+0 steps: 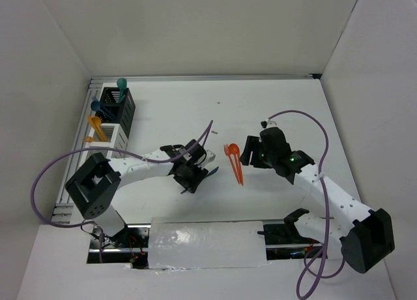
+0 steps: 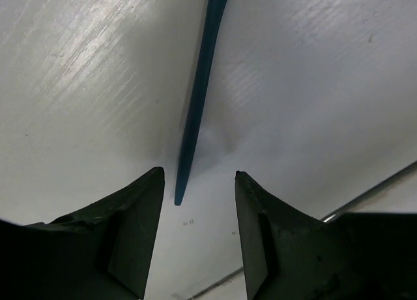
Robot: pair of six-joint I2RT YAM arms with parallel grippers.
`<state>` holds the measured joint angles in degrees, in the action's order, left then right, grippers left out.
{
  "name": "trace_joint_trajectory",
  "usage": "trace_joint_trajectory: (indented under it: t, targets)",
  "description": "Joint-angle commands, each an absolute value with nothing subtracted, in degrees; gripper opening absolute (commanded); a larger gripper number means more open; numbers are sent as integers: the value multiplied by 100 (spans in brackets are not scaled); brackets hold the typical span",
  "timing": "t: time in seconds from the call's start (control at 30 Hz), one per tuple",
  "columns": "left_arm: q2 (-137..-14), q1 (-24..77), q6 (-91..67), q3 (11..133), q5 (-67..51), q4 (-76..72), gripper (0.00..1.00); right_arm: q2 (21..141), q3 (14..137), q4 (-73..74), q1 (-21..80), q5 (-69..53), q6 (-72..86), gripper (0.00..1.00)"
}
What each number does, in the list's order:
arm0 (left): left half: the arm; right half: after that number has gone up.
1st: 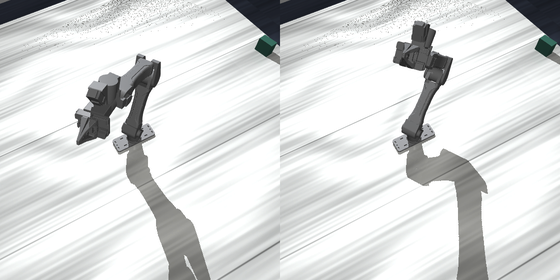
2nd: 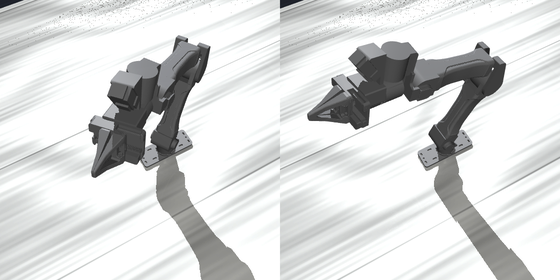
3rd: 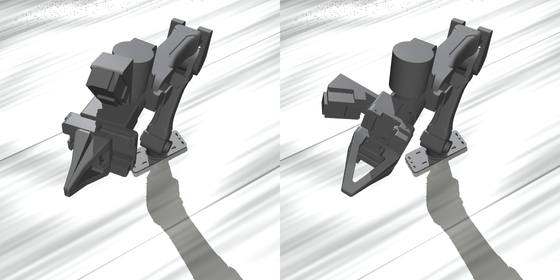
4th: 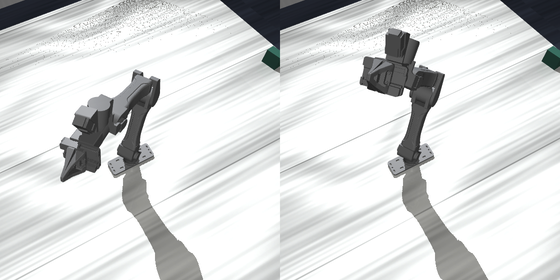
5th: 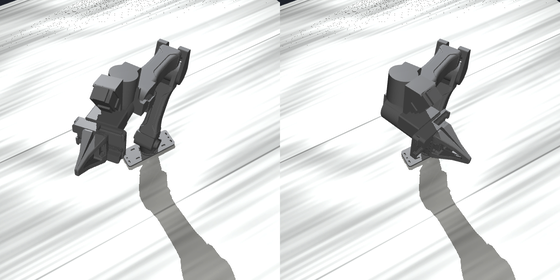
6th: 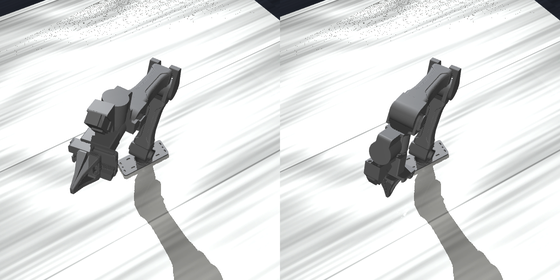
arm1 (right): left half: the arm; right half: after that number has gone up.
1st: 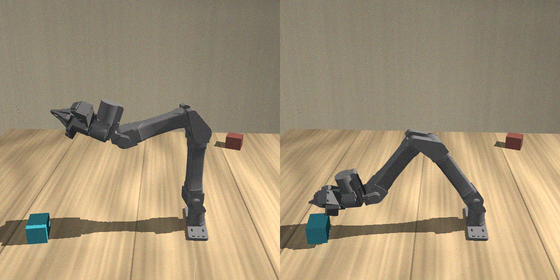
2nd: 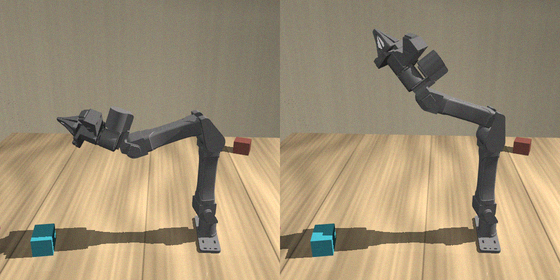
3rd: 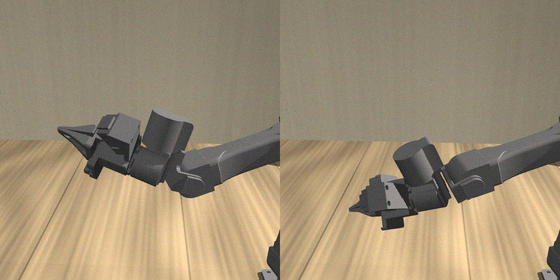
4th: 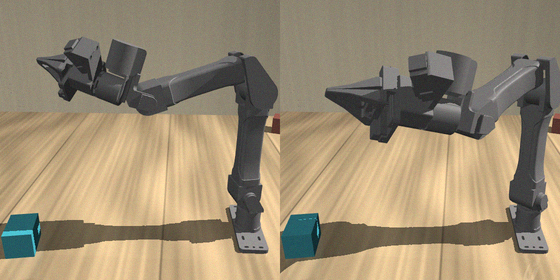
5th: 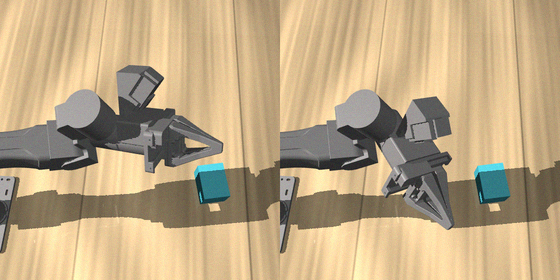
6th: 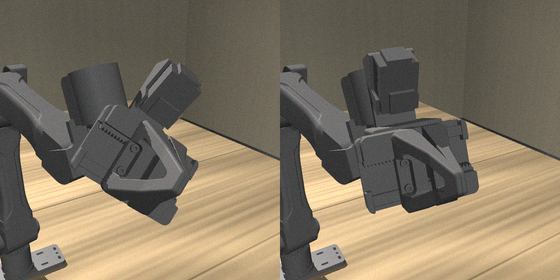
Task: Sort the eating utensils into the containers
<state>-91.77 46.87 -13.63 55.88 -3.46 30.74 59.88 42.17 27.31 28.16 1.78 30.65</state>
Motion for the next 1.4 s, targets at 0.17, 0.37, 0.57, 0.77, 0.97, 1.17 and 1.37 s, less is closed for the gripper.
trace_joint_trajectory:
  t: [0.17,0.37,0.57,0.77,0.97,1.17,1.37]
  targets:
    - [-9457,4737,-994,5573,-9,2189,55,5493,4148,3015,2821,439,3252,68]
    - [-9755,4711,-870,5563,-17,1934,49,5599,4096,2962,2830,439,3278,68]
    - [-10195,4702,-773,5739,-158,2223,39,5608,4157,2962,2821,554,3322,68]
    - [-10169,4702,-764,5599,-378,2092,19,5511,4157,2909,2830,502,3445,68]
    - [-9625,4483,-1659,5494,-1028,1548,0,5668,3982,2190,2847,-218,3761,67]
    - [-8290,3930,-2461,5037,-1695,433,0,6388,4629,1679,3322,-150,4025,68]
    - [-7945,3735,-2426,4842,-2109,-114,0,6601,5193,1617,3691,114,4034,76]
